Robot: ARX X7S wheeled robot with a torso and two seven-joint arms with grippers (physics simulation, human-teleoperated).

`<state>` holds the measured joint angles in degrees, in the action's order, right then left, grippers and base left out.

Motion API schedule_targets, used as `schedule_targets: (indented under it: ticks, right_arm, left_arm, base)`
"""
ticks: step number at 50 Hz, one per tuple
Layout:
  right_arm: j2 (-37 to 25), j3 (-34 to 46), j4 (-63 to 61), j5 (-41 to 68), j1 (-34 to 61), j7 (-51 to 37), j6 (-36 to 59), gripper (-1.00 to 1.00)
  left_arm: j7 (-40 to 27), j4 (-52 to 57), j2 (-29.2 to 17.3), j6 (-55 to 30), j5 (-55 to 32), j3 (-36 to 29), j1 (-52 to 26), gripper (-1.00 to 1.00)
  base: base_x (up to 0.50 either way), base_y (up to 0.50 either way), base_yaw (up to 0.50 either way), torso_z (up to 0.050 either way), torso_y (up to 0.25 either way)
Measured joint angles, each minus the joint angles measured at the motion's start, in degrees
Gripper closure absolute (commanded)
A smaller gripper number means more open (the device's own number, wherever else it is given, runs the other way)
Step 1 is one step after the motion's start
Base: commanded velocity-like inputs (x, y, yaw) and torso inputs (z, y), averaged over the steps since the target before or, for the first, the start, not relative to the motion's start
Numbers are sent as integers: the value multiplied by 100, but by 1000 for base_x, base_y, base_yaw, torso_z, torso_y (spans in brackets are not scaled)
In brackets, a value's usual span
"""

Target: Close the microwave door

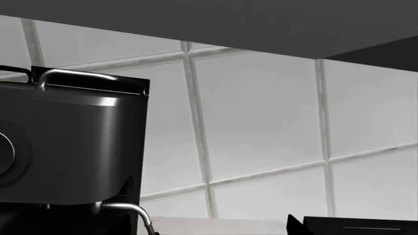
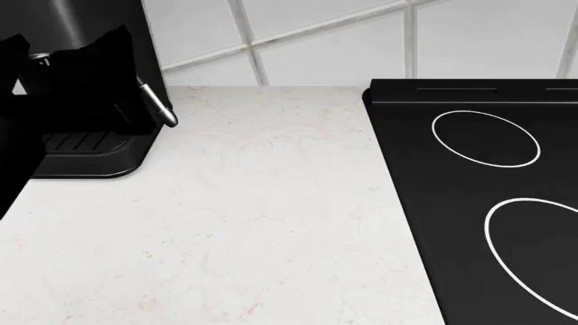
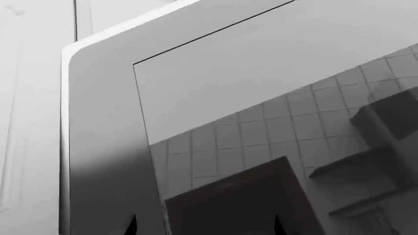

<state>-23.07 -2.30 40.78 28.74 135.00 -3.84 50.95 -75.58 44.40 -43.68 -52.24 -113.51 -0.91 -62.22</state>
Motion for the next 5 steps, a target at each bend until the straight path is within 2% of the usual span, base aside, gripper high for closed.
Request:
schedule_targets:
  ticks: [5]
  right_arm:
    - [-105,-24,232,295,-1,-94,-216,-100]
  left_arm:
    - [-1,12,-10,13,-4,-13,3,-100]
  base:
    - [0,0,0,0,0]
